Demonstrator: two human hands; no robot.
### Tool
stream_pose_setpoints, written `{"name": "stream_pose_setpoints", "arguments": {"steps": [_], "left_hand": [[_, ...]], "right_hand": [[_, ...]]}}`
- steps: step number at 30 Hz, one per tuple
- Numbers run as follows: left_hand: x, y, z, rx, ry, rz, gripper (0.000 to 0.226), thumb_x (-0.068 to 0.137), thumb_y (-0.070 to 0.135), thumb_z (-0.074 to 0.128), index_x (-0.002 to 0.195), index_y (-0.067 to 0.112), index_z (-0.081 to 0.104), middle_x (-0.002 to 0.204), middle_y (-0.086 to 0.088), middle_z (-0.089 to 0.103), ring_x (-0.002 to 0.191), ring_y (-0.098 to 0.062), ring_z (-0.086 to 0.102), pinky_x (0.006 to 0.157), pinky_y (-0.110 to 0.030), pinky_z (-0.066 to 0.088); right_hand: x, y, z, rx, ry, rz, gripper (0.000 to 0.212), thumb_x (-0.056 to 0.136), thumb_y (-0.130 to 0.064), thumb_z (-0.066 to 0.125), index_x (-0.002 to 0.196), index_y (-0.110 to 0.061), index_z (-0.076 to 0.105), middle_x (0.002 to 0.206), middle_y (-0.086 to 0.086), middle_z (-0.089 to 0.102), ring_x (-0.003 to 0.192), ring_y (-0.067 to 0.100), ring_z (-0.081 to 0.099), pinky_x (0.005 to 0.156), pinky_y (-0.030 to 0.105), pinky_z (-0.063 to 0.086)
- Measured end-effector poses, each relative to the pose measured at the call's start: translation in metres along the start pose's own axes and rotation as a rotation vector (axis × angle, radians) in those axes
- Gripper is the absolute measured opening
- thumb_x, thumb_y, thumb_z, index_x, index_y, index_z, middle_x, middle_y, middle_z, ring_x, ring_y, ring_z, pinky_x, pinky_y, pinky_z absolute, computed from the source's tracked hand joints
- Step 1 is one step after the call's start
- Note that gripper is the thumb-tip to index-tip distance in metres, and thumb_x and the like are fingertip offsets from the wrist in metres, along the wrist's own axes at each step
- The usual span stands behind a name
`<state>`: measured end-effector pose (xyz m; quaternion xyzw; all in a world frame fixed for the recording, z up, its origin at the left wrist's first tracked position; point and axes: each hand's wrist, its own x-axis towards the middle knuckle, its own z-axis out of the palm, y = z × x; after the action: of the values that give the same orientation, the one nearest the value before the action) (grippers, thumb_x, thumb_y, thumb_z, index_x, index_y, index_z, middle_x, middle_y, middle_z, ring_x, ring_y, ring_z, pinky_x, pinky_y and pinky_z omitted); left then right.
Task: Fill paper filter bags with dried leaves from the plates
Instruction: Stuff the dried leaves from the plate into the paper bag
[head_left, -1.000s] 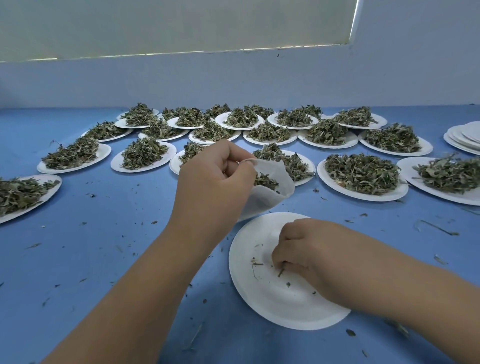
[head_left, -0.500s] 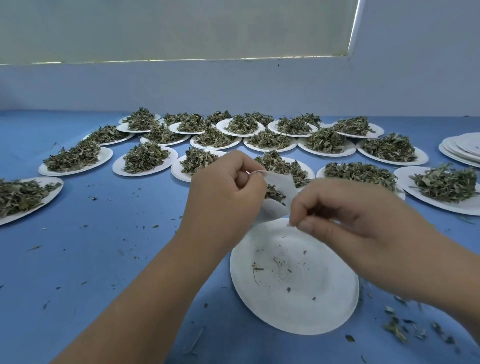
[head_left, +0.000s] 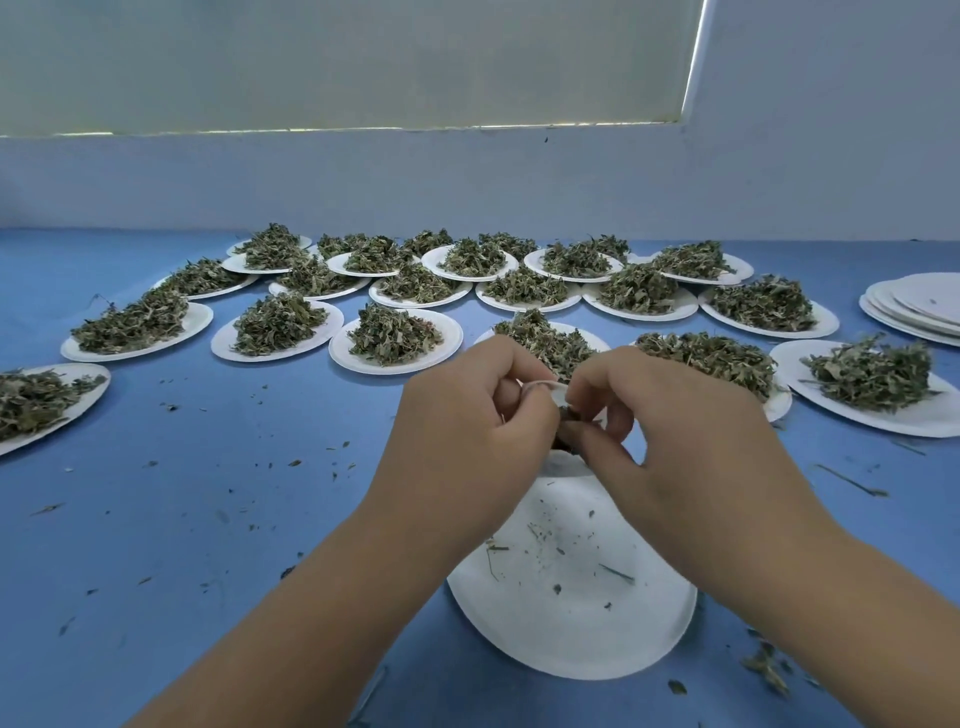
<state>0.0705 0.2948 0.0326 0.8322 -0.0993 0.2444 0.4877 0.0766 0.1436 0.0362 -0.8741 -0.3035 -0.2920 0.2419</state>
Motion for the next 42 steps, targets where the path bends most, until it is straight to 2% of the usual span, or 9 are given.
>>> {"name": "stream_pose_setpoints", "arguments": {"steps": [3, 9, 15, 18, 20, 27, 35, 39, 42], "left_hand": [[0.0, 0.0, 0.002, 0.013, -0.005, -0.004, 0.021, 0.083, 0.007, 0.059, 0.073, 0.024, 0.065, 0.055, -0.009, 0.049, 0.048, -0.006, 0.038, 0.046, -0.015, 0.033], [0.001, 0.0, -0.001, -0.008, 0.027, -0.015, 0.022, 0.085, 0.007, 0.059, 0.072, 0.024, 0.066, 0.054, -0.006, 0.05, 0.048, -0.004, 0.04, 0.046, -0.011, 0.034], [0.0, 0.001, -0.001, -0.047, 0.03, -0.025, 0.023, 0.084, 0.006, 0.06, 0.07, 0.024, 0.065, 0.049, 0.006, 0.043, 0.046, -0.002, 0.039, 0.044, -0.009, 0.032], [-0.003, 0.004, 0.002, -0.076, -0.025, 0.003, 0.018, 0.085, 0.01, 0.061, 0.073, 0.023, 0.066, 0.051, 0.0, 0.047, 0.046, -0.002, 0.04, 0.044, -0.009, 0.031], [-0.006, 0.005, 0.004, -0.089, -0.067, 0.024, 0.014, 0.084, 0.014, 0.059, 0.075, 0.023, 0.066, 0.052, 0.0, 0.047, 0.045, -0.002, 0.041, 0.044, -0.008, 0.031], [-0.015, 0.009, 0.014, -0.081, -0.134, 0.074, 0.01, 0.08, 0.022, 0.056, 0.077, 0.022, 0.065, 0.055, -0.003, 0.052, 0.044, -0.004, 0.04, 0.045, -0.014, 0.034], [-0.007, 0.008, 0.002, -0.057, -0.02, 0.059, 0.012, 0.08, 0.021, 0.057, 0.075, 0.027, 0.066, 0.054, 0.012, 0.052, 0.048, 0.0, 0.047, 0.045, -0.008, 0.034], [-0.013, 0.013, 0.008, -0.065, -0.091, 0.089, 0.012, 0.08, 0.019, 0.056, 0.076, 0.024, 0.066, 0.051, 0.006, 0.048, 0.046, -0.003, 0.042, 0.045, -0.009, 0.031], [-0.02, 0.017, 0.014, -0.076, -0.107, 0.107, 0.012, 0.08, 0.019, 0.056, 0.077, 0.026, 0.066, 0.053, 0.013, 0.047, 0.047, -0.001, 0.042, 0.047, -0.006, 0.03]], "right_hand": [[0.001, 0.0, 0.0, -0.037, 0.03, -0.046, 0.004, 0.08, -0.023, 0.067, 0.079, -0.02, 0.068, 0.07, -0.009, 0.06, 0.066, 0.016, 0.054, 0.052, 0.04, 0.05], [0.002, 0.01, -0.007, 0.328, 0.042, 0.065, 0.009, 0.083, -0.023, 0.07, 0.084, -0.031, 0.072, 0.082, -0.014, 0.062, 0.067, 0.007, 0.052, 0.061, 0.011, 0.038], [0.004, 0.009, 0.002, 0.554, -0.196, 0.482, 0.019, 0.084, -0.037, 0.065, 0.102, -0.042, 0.062, 0.094, -0.017, 0.062, 0.062, 0.004, 0.06, 0.06, 0.017, 0.047], [0.005, 0.004, 0.006, 0.733, -0.328, 0.599, 0.013, 0.089, -0.033, 0.063, 0.101, -0.035, 0.066, 0.086, -0.009, 0.068, 0.063, 0.015, 0.066, 0.06, 0.031, 0.056], [0.006, 0.002, 0.007, 0.807, -0.307, 0.61, 0.008, 0.087, -0.023, 0.063, 0.093, -0.025, 0.068, 0.08, -0.003, 0.068, 0.062, 0.018, 0.066, 0.053, 0.025, 0.053], [0.011, 0.003, 0.015, 0.58, -0.209, 0.539, 0.028, 0.075, 0.0, 0.052, 0.055, -0.019, 0.045, 0.039, -0.011, 0.047, 0.033, 0.001, 0.039, 0.033, 0.014, 0.03], [0.008, 0.01, -0.002, 0.966, -0.357, 0.581, 0.015, 0.093, -0.023, 0.062, 0.093, -0.014, 0.073, 0.092, 0.021, 0.069, 0.082, 0.034, 0.07, 0.066, 0.034, 0.059], [0.008, 0.006, 0.005, 0.722, -0.258, 0.534, 0.017, 0.088, -0.014, 0.062, 0.072, -0.008, 0.061, 0.053, 0.001, 0.06, 0.045, 0.007, 0.054, 0.047, 0.015, 0.043], [0.009, 0.007, 0.012, 0.548, -0.247, 0.481, 0.014, 0.077, -0.002, 0.054, 0.064, -0.006, 0.05, 0.052, -0.001, 0.048, 0.042, 0.003, 0.038, 0.038, 0.014, 0.031]]}}
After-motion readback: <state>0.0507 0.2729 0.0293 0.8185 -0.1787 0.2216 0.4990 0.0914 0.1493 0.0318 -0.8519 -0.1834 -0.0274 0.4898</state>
